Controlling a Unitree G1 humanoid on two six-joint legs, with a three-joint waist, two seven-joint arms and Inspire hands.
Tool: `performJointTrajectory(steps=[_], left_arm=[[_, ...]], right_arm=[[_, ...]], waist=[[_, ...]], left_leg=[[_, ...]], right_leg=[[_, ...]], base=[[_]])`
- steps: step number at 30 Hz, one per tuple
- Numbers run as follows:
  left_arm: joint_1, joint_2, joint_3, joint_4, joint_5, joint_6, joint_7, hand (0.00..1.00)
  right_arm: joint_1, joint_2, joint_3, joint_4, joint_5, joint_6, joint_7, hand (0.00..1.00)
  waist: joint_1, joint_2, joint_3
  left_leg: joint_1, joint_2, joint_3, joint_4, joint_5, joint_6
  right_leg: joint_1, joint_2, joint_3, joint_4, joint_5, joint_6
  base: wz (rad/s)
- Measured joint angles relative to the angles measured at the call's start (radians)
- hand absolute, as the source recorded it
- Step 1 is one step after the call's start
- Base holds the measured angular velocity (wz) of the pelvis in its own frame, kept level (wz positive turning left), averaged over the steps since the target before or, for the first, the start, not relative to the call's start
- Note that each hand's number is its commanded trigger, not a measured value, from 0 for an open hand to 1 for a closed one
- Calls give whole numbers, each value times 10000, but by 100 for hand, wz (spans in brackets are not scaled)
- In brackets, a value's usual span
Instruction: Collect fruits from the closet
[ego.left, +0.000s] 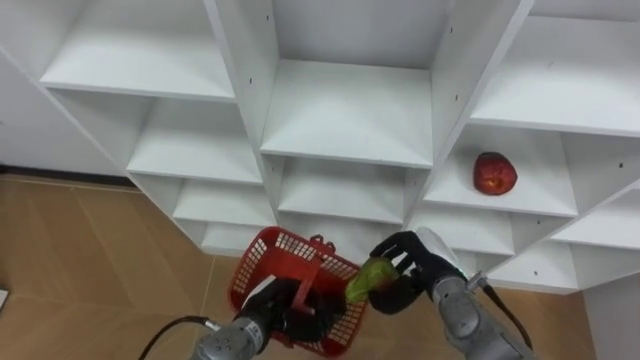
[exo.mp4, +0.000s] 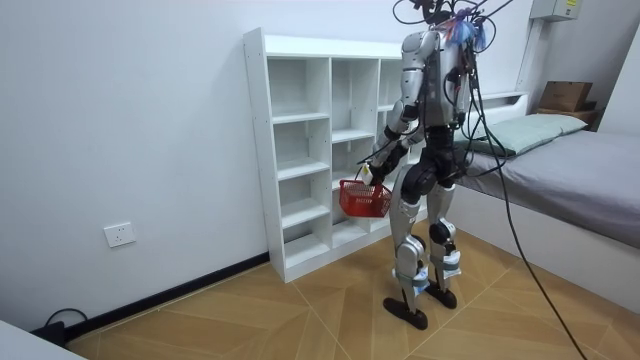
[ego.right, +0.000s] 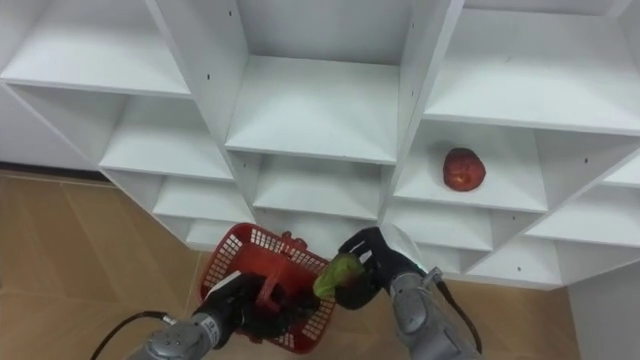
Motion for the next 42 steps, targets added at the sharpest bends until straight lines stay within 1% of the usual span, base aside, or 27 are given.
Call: performJointTrajectory(steps=[2,8,13,19,24,25,27,28,29,30,36,37,42], left_arm=[[-104,-18,-66,-6,-23,-16,-2,100],[-311,-22,-235,-4,-25,-36,-2,100],[-345,-14,-363,-4,-35,-38,-3,100],[-346,-21,-424,-4,-36,-38,-3,100],[-350,-11,-423,-4,-50,-38,-3,100],[-350,-12,-423,-4,-52,-39,-3,100],[-350,-13,-424,-4,-53,-38,-4,100],[-350,-12,-424,-4,-53,-38,-6,100],[-350,-12,-426,-4,-52,-38,-9,100],[-350,-16,-432,-4,-51,-38,-10,100],[-350,-18,-444,-4,-51,-39,-142,100],[-350,-18,-444,-4,-50,-39,-168,100],[-349,-14,-544,7,-40,-49,-254,100]], right_arm=[[0,4,78,76,131,0,-2,100],[-82,54,363,302,300,-7,17,100],[-330,69,387,605,370,-27,17,100],[-359,91,439,612,376,-28,16,100],[-359,234,439,615,374,-28,17,100],[-359,272,440,617,375,-28,18,96],[-359,309,441,616,350,-28,18,60],[-359,331,441,616,318,-28,18,50],[-359,349,442,616,309,-28,18,38],[-360,389,441,617,313,-28,18,0],[-364,507,440,648,317,-28,26,0],[-369,622,438,691,317,-29,26,0],[-374,666,440,822,463,-60,36,0]], waist=[[-20,26,-1],[-24,79,-4],[-23,81,-4],[-24,81,-4],[-32,94,1],[-32,108,2],[-36,134,-1],[-38,146,-1],[-41,161,0],[-42,168,1],[-52,182,3],[-56,181,3],[-44,181,6]], left_leg=[[-18,6,3,47,0,0],[-17,9,6,55,0,1],[-17,7,8,56,0,1],[-17,7,8,56,0,1],[-18,11,7,56,0,1],[-18,11,6,57,0,1],[-20,9,8,57,0,1],[-20,9,8,57,0,1],[-20,10,8,57,0,1],[-21,10,10,57,0,1],[-20,8,15,57,1,1],[-20,9,15,57,1,1],[-9,10,20,55,0,1]], right_leg=[[11,-19,-121,14,1,-2],[16,-32,-157,26,3,-5],[18,-38,-191,22,3,-5],[19,-42,-223,16,3,-5],[20,-41,-222,14,3,-5],[21,-42,-222,15,3,-6],[23,-44,-220,15,4,-6],[23,-44,-220,16,4,-6],[23,-44,-221,19,4,-6],[25,-43,-219,20,4,-6],[31,-43,-214,19,3,-6],[31,-43,-214,19,4,-6],[42,-29,-167,17,3,-6]], base=[[4],[0],[0],[0],[0],[0],[0],[0],[0],[0],[0],[0],[0]])
